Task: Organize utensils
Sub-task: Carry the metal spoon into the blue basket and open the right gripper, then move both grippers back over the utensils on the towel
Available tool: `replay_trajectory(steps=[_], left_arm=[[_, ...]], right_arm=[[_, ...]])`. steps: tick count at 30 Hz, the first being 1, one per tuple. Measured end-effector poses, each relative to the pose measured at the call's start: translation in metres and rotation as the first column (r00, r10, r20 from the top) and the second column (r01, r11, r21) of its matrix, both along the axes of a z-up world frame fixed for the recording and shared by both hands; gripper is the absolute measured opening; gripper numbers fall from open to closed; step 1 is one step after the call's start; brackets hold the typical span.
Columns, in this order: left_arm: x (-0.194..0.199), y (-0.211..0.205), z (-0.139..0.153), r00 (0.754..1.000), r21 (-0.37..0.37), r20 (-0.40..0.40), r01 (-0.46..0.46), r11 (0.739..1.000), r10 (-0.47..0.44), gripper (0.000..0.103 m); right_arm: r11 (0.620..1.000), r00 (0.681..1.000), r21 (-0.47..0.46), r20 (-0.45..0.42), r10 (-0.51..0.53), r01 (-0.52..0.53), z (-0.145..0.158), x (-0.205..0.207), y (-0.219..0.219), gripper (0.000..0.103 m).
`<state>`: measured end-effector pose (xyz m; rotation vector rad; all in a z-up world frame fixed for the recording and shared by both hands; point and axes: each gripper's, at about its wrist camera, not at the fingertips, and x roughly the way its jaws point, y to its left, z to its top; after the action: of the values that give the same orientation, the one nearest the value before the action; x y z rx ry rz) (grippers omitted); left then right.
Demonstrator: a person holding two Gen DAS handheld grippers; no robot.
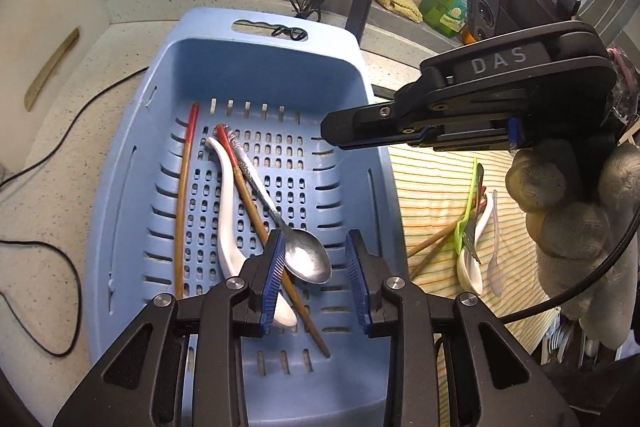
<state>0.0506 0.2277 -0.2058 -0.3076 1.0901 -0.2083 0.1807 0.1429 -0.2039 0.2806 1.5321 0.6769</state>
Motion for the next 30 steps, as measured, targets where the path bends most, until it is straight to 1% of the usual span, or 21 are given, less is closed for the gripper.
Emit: replay_trajectory(steps=[3, 7, 12, 16, 21, 28, 30], left_arm=[[-0.003, -0.001, 0.007, 1.0, 0.011, 0.01, -0.002, 1.0, 0.002, 0.029], [-0.006, -0.006, 0.018, 1.0, 0.032, 0.025, -0.002, 0.999, 0.001, 0.029], [-0.011, -0.019, 0.031, 0.999, 0.061, 0.049, 0.001, 0.998, -0.004, 0.029], [-0.016, -0.032, 0.04, 0.998, 0.073, 0.067, 0.003, 0.997, -0.008, 0.029], [-0.02, -0.051, 0.046, 0.997, 0.081, 0.072, 0.022, 0.996, -0.028, 0.03], [-0.025, -0.079, 0.05, 0.996, 0.084, 0.073, 0.053, 0.995, -0.059, 0.03], [-0.027, -0.089, 0.05, 0.995, 0.085, 0.071, 0.068, 0.994, -0.074, 0.035]], right_arm=[[1.0, 1.0, 0.005, 0.015, 0.001, -0.002, 0.008, -0.003, -0.008, 0.015], [1.0, 0.999, 0.01, 0.05, 0.001, -0.002, 0.022, -0.007, -0.023, 0.025], [1.0, 0.996, 0.02, 0.094, -0.004, 0.002, 0.043, -0.012, -0.053, 0.03], [1.0, 0.992, 0.019, 0.128, -0.019, 0.017, 0.055, -0.015, -0.083, 0.033], [0.999, 0.987, 0.013, 0.156, -0.048, 0.046, 0.062, -0.018, -0.122, 0.033], [0.992, 0.976, 0.036, 0.176, -0.128, 0.123, 0.066, -0.028, -0.178, 0.034], [0.99, 0.973, 0.035, 0.185, -0.139, 0.134, 0.067, -0.029, -0.191, 0.035]])
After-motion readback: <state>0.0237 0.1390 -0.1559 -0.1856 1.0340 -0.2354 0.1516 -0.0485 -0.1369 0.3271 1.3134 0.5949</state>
